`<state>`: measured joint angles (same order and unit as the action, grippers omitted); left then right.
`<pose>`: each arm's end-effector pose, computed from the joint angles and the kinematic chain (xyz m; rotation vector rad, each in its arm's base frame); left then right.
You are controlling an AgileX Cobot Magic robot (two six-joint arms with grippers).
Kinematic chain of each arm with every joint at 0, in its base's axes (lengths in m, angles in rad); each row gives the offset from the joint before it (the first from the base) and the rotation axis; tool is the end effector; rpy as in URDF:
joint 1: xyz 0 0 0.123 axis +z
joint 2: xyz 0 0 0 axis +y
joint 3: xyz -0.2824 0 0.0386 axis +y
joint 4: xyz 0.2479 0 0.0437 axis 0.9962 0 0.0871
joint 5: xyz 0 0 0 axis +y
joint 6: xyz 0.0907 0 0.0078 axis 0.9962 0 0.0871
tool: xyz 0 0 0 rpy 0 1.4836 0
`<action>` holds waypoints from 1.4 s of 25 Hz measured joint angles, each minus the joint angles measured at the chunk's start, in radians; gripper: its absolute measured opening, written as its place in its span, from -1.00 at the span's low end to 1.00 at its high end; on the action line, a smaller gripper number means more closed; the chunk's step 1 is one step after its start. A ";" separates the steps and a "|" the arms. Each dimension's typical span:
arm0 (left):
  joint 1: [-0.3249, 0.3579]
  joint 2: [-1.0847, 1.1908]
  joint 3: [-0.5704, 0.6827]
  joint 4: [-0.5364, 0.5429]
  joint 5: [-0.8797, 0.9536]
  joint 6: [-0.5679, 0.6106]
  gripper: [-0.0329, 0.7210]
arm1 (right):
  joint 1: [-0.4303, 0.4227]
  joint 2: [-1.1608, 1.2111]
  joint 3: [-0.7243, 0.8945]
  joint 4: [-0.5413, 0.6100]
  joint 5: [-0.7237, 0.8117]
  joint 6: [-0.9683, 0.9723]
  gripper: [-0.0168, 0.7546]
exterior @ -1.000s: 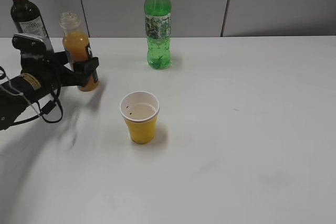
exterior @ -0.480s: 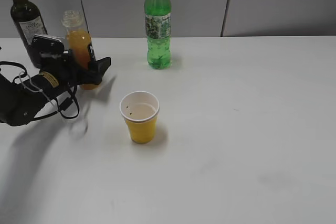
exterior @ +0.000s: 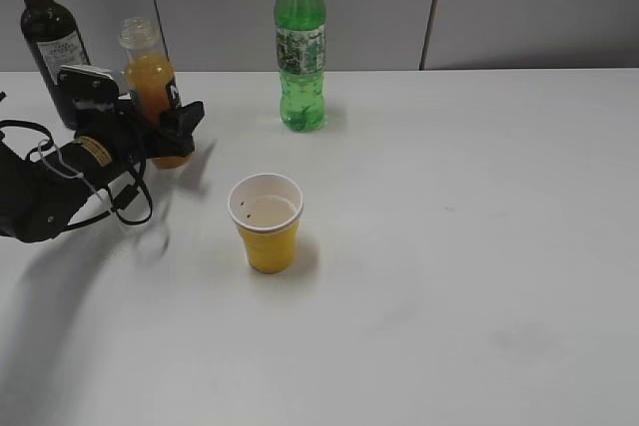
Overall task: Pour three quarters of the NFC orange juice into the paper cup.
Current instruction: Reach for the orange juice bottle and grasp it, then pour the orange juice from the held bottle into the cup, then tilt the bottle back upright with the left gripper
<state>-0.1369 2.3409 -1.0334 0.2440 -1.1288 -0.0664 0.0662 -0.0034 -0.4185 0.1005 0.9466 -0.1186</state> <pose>0.4128 -0.0769 0.0616 0.3130 1.6485 -0.2575 0.0075 0.0079 0.2637 -0.1782 1.9975 0.0859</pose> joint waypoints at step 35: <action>-0.421 -0.485 0.618 -0.691 -0.038 0.256 0.33 | 0.000 0.000 0.000 0.010 0.000 0.000 0.59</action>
<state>-0.5578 1.8555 -0.4156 -0.4469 -1.1673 0.1900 0.0662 -0.0034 -0.4185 0.1107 0.9466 -0.1186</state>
